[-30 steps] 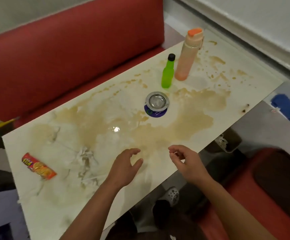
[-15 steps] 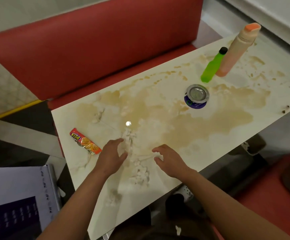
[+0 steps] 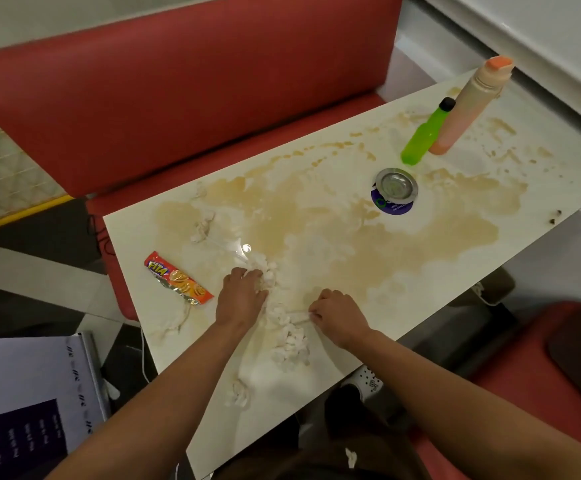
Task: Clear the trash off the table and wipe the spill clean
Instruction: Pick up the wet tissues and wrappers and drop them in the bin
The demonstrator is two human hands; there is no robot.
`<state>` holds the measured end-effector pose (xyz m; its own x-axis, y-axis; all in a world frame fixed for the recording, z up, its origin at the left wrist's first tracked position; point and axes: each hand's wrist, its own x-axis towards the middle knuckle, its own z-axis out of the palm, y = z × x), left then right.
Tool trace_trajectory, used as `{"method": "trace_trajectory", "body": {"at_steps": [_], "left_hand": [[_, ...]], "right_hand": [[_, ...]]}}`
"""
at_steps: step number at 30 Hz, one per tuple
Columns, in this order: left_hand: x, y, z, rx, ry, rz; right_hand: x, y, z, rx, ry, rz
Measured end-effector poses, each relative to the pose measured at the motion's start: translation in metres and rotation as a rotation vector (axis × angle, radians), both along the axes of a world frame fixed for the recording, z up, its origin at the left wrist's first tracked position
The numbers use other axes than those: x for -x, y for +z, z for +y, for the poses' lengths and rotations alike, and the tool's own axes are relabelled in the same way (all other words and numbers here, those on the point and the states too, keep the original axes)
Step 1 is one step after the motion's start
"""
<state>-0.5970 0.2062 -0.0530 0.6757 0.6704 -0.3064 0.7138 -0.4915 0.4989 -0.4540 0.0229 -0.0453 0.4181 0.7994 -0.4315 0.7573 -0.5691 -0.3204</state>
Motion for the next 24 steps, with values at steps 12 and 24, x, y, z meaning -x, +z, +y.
{"method": "trace_trajectory", "body": {"at_steps": [12, 24], "left_hand": [[-0.028, 0.002, 0.008, -0.108, -0.304, 0.116], [-0.04, 0.018, 0.016, -0.029, -0.161, -0.005]], "right_hand": [[-0.008, 0.029, -0.037, -0.061, -0.318, 0.111], [-0.028, 0.036, -0.065, -0.135, -0.417, 0.168]]}}
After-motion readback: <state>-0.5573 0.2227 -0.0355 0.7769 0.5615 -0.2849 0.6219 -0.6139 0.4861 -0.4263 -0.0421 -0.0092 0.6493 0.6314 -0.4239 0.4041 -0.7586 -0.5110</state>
